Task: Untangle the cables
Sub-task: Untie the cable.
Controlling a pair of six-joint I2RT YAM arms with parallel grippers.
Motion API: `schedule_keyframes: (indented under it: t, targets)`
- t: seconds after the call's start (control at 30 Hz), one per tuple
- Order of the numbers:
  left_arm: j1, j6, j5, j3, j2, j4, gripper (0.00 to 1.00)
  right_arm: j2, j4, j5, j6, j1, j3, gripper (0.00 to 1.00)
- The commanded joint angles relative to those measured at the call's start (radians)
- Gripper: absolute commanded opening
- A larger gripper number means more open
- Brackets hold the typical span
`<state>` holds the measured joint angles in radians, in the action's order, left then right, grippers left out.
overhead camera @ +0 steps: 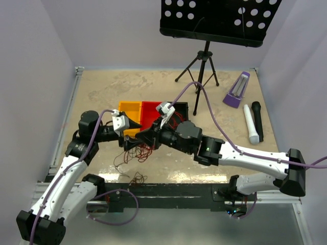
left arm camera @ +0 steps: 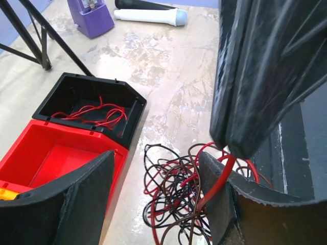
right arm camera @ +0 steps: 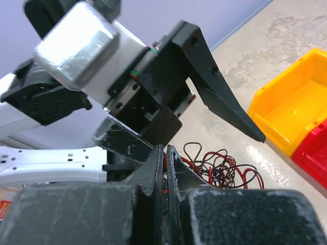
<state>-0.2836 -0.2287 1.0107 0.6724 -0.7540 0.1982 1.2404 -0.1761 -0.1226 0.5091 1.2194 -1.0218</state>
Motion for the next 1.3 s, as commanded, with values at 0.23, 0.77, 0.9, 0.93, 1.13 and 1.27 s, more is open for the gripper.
schedule_keyframes:
  t: [0.23,0.77,0.9,0.93,1.13,1.27]
  targets:
    - [-0.011,-0.051,0.011,-0.043,-0.005,-0.032,0.43,-0.151,-0.008,-0.063,0.006,0.005,-0.119,0.0]
    - [-0.032,-0.069,-0.081,-0.076,-0.033,-0.049,0.31,-0.297,0.02,-0.095,-0.018,0.005,-0.216,0.0]
    - [-0.043,-0.07,-0.101,-0.077,-0.033,-0.054,0.28,-0.337,0.027,-0.097,-0.026,0.005,-0.26,0.0]
    - [-0.045,-0.072,-0.107,-0.077,-0.034,-0.056,0.27,-0.349,0.03,-0.101,-0.03,0.005,-0.274,0.0]
    - [-0.049,-0.081,-0.116,-0.079,-0.038,-0.062,0.24,-0.404,0.066,-0.115,-0.066,0.005,-0.357,0.0]
    - [-0.049,-0.083,-0.121,-0.082,-0.034,-0.066,0.22,-0.429,0.113,-0.161,-0.096,0.005,-0.419,0.0]
